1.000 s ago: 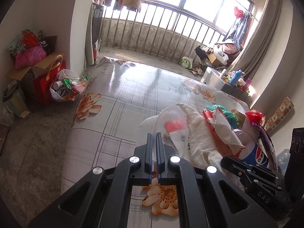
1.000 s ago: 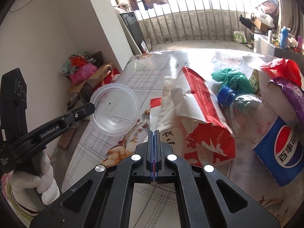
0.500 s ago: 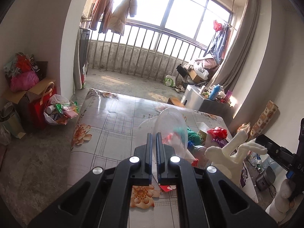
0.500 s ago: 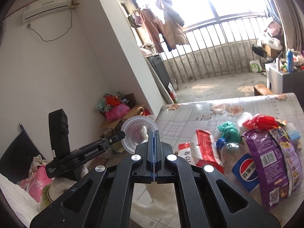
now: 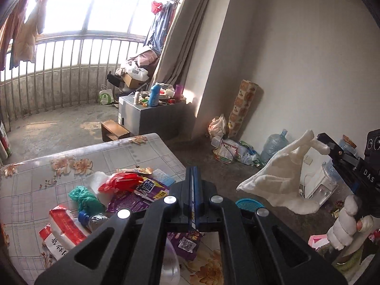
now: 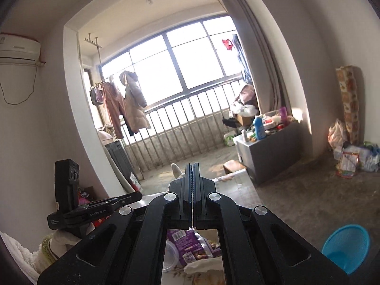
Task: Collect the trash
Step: 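Carry the clear cup over the blue mesh basket with the left gripper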
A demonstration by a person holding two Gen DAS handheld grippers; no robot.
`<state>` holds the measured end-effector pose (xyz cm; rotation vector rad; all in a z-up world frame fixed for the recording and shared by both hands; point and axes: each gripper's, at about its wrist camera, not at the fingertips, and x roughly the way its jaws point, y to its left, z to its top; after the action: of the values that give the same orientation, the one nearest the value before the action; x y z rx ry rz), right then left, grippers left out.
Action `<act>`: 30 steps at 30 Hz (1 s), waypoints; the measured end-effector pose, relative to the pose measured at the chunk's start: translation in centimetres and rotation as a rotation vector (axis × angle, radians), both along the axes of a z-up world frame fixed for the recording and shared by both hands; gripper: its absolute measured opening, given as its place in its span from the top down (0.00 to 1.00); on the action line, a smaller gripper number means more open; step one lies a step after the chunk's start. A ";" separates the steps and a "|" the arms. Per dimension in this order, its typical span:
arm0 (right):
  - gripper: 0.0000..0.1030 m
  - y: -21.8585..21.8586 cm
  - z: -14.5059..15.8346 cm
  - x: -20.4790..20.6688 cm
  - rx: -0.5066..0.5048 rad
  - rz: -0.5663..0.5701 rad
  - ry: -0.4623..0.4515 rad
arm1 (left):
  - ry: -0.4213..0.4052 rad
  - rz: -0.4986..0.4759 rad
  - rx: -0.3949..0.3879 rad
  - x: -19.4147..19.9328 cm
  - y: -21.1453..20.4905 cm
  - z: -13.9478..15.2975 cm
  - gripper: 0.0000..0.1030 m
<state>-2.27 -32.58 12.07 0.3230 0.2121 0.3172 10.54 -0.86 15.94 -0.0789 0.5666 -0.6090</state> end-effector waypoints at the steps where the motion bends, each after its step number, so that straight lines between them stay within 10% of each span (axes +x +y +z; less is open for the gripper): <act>1: 1.00 -1.6 -0.4 -0.1 0.008 -0.040 0.005 | 0.008 -0.054 0.014 0.7 -2.8 -0.1 1.00; 8: 1.00 -9.9 -5.3 -0.6 0.125 -0.252 0.132 | 0.062 -0.212 0.128 2.6 -13.1 -2.9 1.00; 15: 1.00 -11.0 -7.9 0.3 0.157 -0.208 0.218 | 0.174 -0.030 0.192 1.5 -3.4 -5.9 1.00; 30: 1.00 -6.9 -7.3 -0.8 0.147 -0.124 0.234 | 0.282 0.271 0.123 -5.2 10.0 -11.0 0.67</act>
<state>-3.06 -39.53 4.81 0.5176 0.3985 0.1716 5.30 9.13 4.96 -0.1248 0.8490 -0.2991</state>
